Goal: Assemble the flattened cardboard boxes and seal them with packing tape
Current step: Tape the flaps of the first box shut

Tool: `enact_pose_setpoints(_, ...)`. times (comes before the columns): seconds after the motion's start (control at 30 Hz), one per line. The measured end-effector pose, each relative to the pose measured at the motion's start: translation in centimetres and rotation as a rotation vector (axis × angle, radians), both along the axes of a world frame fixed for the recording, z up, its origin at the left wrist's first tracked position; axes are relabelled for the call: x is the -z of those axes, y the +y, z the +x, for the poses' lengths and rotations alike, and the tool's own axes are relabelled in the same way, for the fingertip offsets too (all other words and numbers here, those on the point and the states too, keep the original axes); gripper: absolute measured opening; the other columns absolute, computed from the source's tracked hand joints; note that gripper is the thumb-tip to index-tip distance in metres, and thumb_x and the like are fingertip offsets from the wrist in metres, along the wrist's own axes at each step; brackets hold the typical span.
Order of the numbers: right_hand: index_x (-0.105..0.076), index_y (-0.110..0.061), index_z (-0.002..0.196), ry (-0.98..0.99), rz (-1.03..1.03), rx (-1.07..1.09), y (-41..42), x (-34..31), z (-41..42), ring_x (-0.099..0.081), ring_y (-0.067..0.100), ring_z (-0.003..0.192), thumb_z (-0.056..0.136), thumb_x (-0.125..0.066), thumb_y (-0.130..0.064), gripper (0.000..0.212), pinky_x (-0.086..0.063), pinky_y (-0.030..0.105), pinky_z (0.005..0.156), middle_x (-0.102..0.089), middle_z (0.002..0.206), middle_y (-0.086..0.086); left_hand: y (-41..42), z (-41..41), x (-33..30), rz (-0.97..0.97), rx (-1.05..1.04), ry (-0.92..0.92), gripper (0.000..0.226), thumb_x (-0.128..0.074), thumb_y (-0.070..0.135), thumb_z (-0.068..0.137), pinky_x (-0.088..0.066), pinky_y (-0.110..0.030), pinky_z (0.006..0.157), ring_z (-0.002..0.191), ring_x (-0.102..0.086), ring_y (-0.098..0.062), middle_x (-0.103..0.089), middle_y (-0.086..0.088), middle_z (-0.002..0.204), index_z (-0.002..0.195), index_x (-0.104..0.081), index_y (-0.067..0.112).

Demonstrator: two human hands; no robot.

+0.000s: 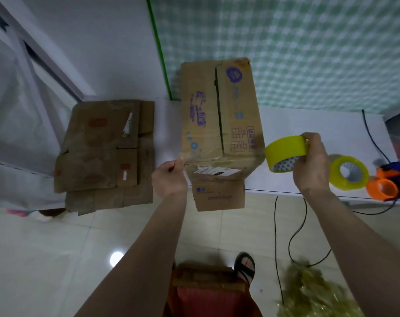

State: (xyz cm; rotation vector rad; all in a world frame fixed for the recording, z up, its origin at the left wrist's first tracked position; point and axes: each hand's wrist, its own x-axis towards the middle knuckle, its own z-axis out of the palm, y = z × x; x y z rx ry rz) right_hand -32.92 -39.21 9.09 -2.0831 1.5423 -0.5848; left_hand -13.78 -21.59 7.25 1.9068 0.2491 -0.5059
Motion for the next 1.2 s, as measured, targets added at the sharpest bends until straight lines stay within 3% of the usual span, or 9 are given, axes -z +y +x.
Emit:
enact_pose_setpoints(0.1, -0.049, -0.011, 0.127, -0.180, 0.056, -0.004, -0.2, 0.2, 1.0, -0.054, 0.027, 0.096, 0.086, -0.043, 0.013, 0.048, -0.046, 0.035, 0.084, -0.056, 0.113, 0.019, 0.3, 0.6, 1.0, 0.054, -0.031, 0.025, 0.020, -0.070, 0.028, 0.087, -0.039, -0.025, 0.076, 0.082, -0.062, -0.019, -0.069, -0.005, 0.081, 0.071, -0.064, 0.019)
enact_pose_setpoints(0.17, -0.053, -0.007, 0.126, -0.270, 0.078, 0.049, -0.4, 0.6, 1.4, -0.055, 0.029, 0.100, 0.086, -0.043, 0.013, 0.046, -0.046, 0.033, 0.088, -0.059, 0.114, 0.021, 0.5, 0.9, 1.7, 0.073, -0.026, 0.032, 0.019, -0.071, 0.030, 0.086, -0.041, -0.025, 0.076, 0.084, -0.064, -0.020, -0.069, -0.004, 0.081, 0.071, -0.064, 0.021)
enact_pose_setpoints(0.3, -0.054, -0.006, 0.123, -0.179, -0.003, 0.010, -0.7, 1.4, 1.1, -0.056, 0.037, 0.105, 0.083, -0.035, 0.014, 0.049, -0.046, 0.042, 0.091, -0.060, 0.113, 0.023, 0.0, 0.7, 2.1, 0.039, -0.002, 0.030, 0.019, -0.069, 0.019, 0.089, -0.042, -0.020, 0.068, 0.080, -0.062, -0.019, -0.065, -0.001, 0.073, 0.071, -0.064, 0.015)
enact_pose_setpoints(0.43, -0.051, -0.008, 0.122, -0.055, -0.139, -0.093, -0.5, 1.5, -0.1, -0.056, 0.042, 0.100, 0.078, -0.037, 0.015, 0.051, -0.047, 0.050, 0.086, -0.057, 0.109, 0.026, -0.1, 0.5, 2.3, 0.071, -0.065, 0.035, 0.025, -0.069, 0.026, 0.089, -0.037, -0.025, 0.073, 0.076, -0.059, -0.018, -0.065, -0.002, 0.076, 0.066, -0.060, 0.021)
enact_pose_setpoints(0.63, -0.051, -0.007, 0.122, -0.030, -0.101, 0.006, -1.1, 1.3, 0.1, -0.054, 0.040, 0.103, 0.082, -0.036, 0.014, 0.048, -0.043, 0.041, 0.084, -0.056, 0.112, 0.026, -0.3, 0.2, 1.7, 0.130, -0.001, -0.063, 0.017, -0.066, 0.031, 0.091, -0.035, -0.024, 0.073, 0.078, -0.055, -0.014, -0.062, 0.003, 0.080, 0.078, -0.063, 0.020)
enact_pose_setpoints(0.77, -0.051, -0.004, 0.123, 0.007, -0.120, -0.054, -1.2, 1.2, 0.7, -0.051, 0.042, 0.104, 0.080, -0.037, 0.017, 0.050, -0.041, 0.046, 0.085, -0.052, 0.115, 0.027, -0.3, 0.7, 1.9, 0.202, 0.020, -0.108, 0.018, -0.065, 0.037, 0.090, -0.036, -0.026, 0.072, 0.081, -0.056, -0.017, -0.063, 0.001, 0.083, 0.078, -0.064, 0.024)
enact_pose_setpoints(0.93, -0.049, -0.002, 0.126, 0.089, -0.111, -0.074, -1.6, 0.7, 0.8, -0.049, 0.047, 0.102, 0.080, -0.038, 0.019, 0.052, -0.038, 0.048, 0.083, -0.048, 0.117, 0.029, -0.7, 0.5, 2.4, 0.235, 0.041, -0.103, 0.022, -0.064, 0.037, 0.091, -0.034, -0.025, 0.070, 0.079, -0.054, -0.015, -0.065, 0.000, 0.086, 0.090, -0.073, 0.017)
enact_pose_setpoints(1.13, -0.049, -0.001, 0.125, 0.139, -0.138, -0.082, -1.6, 1.0, 0.4, -0.050, 0.049, 0.096, 0.078, -0.041, 0.019, 0.052, -0.039, 0.049, 0.074, -0.048, 0.114, 0.030, -0.7, 0.4, 2.7, 0.153, 0.066, -0.042, 0.018, -0.067, 0.034, 0.089, -0.035, -0.020, 0.059, 0.076, -0.057, -0.012, -0.065, 0.004, 0.077, 0.078, -0.068, 0.020)
enact_pose_setpoints(1.2, -0.049, -0.001, 0.124, 0.139, -0.149, -0.081, -1.6, 1.2, 0.3, -0.051, 0.049, 0.096, 0.078, -0.041, 0.019, 0.051, -0.039, 0.049, 0.074, -0.048, 0.114, 0.030, -0.6, 0.5, 3.1, 0.127, 0.065, 0.010, 0.024, -0.069, 0.037, 0.087, -0.040, -0.019, 0.065, 0.086, -0.063, -0.015, -0.068, 0.005, 0.079, 0.091, -0.073, 0.014)
